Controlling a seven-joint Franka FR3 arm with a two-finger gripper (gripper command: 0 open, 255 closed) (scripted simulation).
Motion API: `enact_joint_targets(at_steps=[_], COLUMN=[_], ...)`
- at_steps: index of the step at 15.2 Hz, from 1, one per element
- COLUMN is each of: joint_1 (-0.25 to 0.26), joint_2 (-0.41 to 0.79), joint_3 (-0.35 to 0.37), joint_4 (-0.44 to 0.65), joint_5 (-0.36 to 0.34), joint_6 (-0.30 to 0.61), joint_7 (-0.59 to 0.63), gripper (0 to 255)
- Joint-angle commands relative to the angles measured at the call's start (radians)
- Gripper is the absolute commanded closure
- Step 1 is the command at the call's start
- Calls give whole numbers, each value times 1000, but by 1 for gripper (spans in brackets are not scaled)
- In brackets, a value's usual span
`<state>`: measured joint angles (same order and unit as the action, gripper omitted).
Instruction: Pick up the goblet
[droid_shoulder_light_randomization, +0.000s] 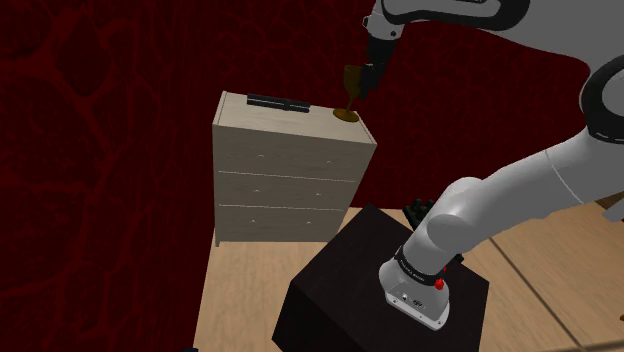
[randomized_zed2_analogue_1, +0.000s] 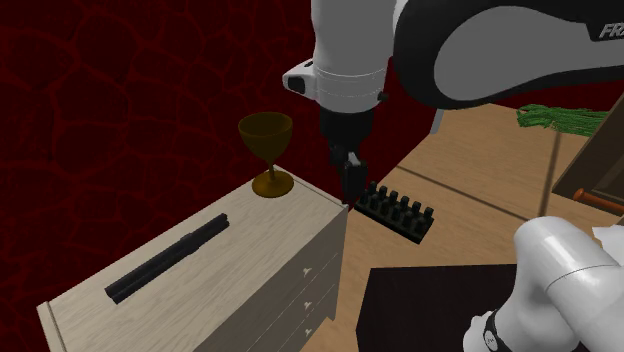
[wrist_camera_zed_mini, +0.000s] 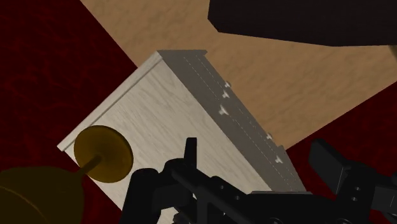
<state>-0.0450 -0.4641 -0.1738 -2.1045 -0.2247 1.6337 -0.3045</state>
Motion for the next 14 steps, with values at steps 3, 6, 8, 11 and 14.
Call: enact_joint_targets(at_steps=[3,6,8,11,14], joint_1=[-15,-27,-36,-52,-74], joint_2=[120,215,281,384,494], joint_3=[-47,-81,-102,-132,-160], joint_4=[105,197,264,375,503], joint_5=[-17,-19,-14,2,28], joint_6=[40,63,75,85,85], joint_7=[-54,-97,-126,-172,-221], gripper=[0,0,0,0,0])
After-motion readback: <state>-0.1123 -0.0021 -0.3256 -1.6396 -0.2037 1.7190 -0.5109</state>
